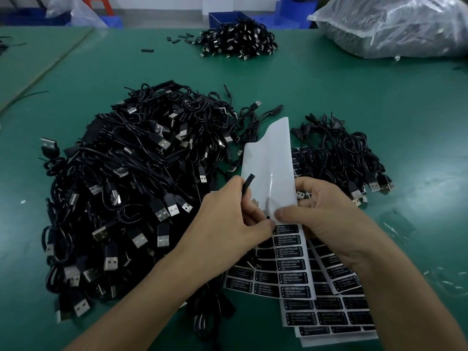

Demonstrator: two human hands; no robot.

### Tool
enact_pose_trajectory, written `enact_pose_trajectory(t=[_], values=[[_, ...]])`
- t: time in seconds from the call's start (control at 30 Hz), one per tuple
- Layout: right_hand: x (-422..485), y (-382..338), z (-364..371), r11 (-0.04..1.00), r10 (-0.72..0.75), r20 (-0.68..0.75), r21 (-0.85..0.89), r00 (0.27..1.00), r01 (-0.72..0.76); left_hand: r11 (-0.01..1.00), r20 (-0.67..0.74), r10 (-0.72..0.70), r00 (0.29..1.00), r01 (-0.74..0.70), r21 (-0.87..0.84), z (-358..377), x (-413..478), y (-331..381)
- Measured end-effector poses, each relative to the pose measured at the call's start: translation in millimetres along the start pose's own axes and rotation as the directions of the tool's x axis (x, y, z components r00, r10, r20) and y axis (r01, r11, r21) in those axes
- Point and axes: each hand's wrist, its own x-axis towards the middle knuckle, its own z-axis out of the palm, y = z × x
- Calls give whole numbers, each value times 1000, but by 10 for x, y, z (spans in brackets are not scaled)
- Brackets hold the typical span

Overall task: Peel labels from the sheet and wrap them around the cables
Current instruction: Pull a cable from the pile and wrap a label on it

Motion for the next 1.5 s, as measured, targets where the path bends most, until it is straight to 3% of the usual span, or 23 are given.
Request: enact_pose_trajectory(t=[0.7, 0.9, 1.0, 1.1, 1.2, 1.3, 1.4, 1.5], values=[[-28, -30, 31, 999, 16, -14, 35, 1000, -16, 998, -59, 17, 998, -13, 64, -2, 17, -61], [-39, -13, -33, 992, -38, -110, -120, 993, 25, 999, -104, -36, 994, 35, -14, -39, 35, -19], [-60, 11, -75, 900, -197, -261, -429, 945, 69, 967, -135, -144, 980, 111, -229, -99, 95, -30], [-69, 40, -49, 740, -420, -356, -667, 834, 88, 884, -105, -239, 965, 172, -435, -143, 150, -47], [-109, 4, 55, 659, -596, -255, -698, 761, 282, 844, -95, -253, 963, 171, -508, -140, 175, -65], [-146, -8, 198, 565, -657, -85, -714, 749, 413, 842, -107, -239, 965, 151, -518, -138, 175, -64], [-137, 34, 307, 517, -660, -4, -727, 751, 451, 851, -118, -228, 966, 139, -507, -133, 175, -63], [-105, 59, 355, 463, -719, -41, -772, 694, 435, 857, -126, -230, 965, 139, -497, -132, 172, -52]])
